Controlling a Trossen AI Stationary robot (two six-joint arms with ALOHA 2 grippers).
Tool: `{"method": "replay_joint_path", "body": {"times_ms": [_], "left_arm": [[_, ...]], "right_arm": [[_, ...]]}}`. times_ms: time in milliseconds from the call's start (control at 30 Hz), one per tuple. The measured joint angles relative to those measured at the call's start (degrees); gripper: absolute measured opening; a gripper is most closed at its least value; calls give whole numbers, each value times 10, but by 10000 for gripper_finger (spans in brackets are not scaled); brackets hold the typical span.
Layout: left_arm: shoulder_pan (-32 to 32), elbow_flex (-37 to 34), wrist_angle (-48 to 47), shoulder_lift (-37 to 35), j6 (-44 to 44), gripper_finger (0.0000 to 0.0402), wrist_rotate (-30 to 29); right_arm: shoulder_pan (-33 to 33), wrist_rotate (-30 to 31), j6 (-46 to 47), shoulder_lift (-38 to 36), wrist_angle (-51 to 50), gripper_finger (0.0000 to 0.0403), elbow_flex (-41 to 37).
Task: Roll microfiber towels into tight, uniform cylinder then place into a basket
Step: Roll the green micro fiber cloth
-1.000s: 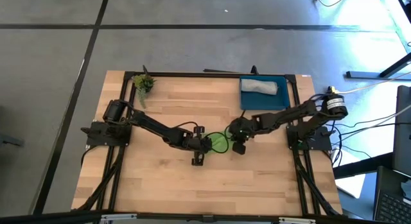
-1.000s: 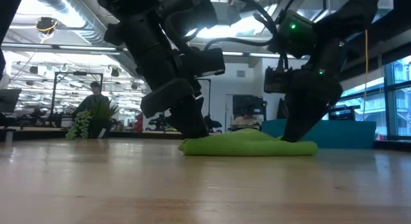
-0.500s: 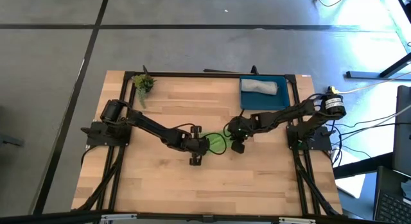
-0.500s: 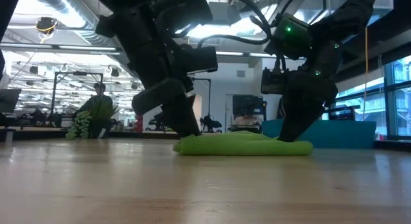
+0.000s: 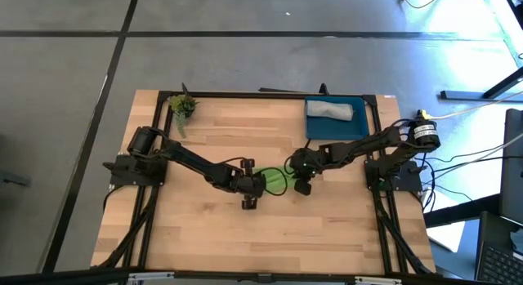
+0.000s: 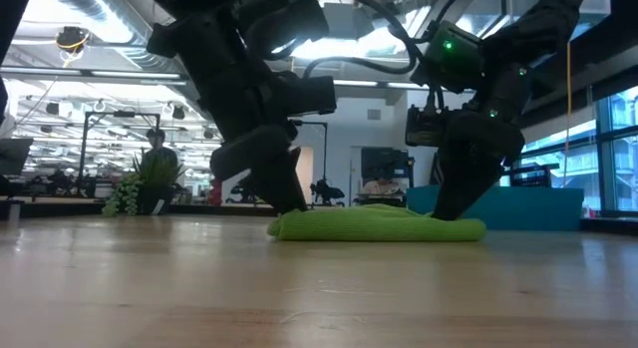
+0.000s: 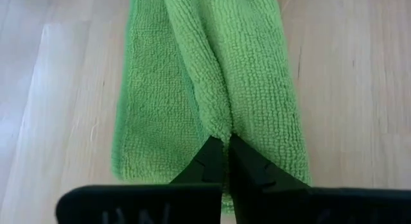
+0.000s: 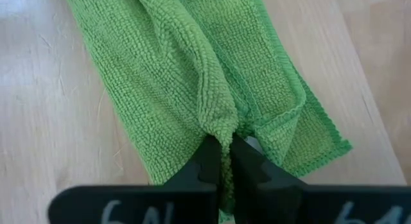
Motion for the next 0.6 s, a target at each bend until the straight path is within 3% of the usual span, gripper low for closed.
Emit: {"method": "replay_joint_path", "body": {"times_ms": [367, 600], "left_arm": [[5, 1, -2, 0, -44, 81, -5], [10, 1, -31, -31, -23, 84, -5]], "right_arm": [[0, 0, -2, 0, 3, 12, -1], [0, 0, -2, 0, 5, 12, -1]]}}
